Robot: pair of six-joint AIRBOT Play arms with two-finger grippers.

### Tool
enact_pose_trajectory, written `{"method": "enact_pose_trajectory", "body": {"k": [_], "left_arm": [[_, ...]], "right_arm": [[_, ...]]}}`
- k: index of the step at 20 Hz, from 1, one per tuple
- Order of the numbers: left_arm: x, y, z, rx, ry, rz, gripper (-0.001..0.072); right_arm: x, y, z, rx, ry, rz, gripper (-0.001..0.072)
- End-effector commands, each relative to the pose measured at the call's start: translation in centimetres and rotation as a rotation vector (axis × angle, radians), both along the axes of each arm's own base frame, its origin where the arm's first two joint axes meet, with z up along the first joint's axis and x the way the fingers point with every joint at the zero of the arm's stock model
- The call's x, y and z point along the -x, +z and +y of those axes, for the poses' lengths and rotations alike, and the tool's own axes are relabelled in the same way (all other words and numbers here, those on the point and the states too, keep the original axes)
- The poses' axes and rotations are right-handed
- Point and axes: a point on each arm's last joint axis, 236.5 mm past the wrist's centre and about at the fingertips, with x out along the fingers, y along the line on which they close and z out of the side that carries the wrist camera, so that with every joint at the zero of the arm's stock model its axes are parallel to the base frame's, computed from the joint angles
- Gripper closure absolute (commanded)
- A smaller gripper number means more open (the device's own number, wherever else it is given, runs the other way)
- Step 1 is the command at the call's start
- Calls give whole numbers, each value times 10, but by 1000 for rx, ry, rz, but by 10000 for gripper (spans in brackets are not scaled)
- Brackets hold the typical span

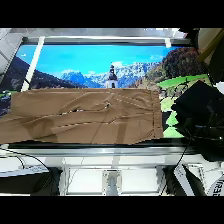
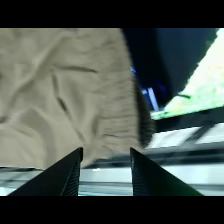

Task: Fold the clothes and pants, and hang the long-sleeved shirts on hangers.

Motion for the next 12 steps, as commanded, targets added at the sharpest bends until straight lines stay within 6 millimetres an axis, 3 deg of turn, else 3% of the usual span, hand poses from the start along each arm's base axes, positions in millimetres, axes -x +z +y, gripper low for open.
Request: {"method": "enact_pose_trajectory", "body": {"k": [1,3,5,7,9,12], "left_arm": [[96,-27,-9,97,208,47,5],[128,-53,-19,170,373,-37,5],[142,-77,-33,249,469,-91,4],[130,-85,-35,255,492,-180,5],[100,-81,-33,238,442,-278,6],[74,-91,-35,252,411,-290,5]], "right_arm": [[13,1,-5,85,18,15,358],[16,3,0,60,25,27,357],[19,-2,4,44,24,39,357],[18,-7,10,11,7,34,357],[14,-9,19,-33,-15,15,357],[9,-8,23,-61,-33,-5,357]]}}
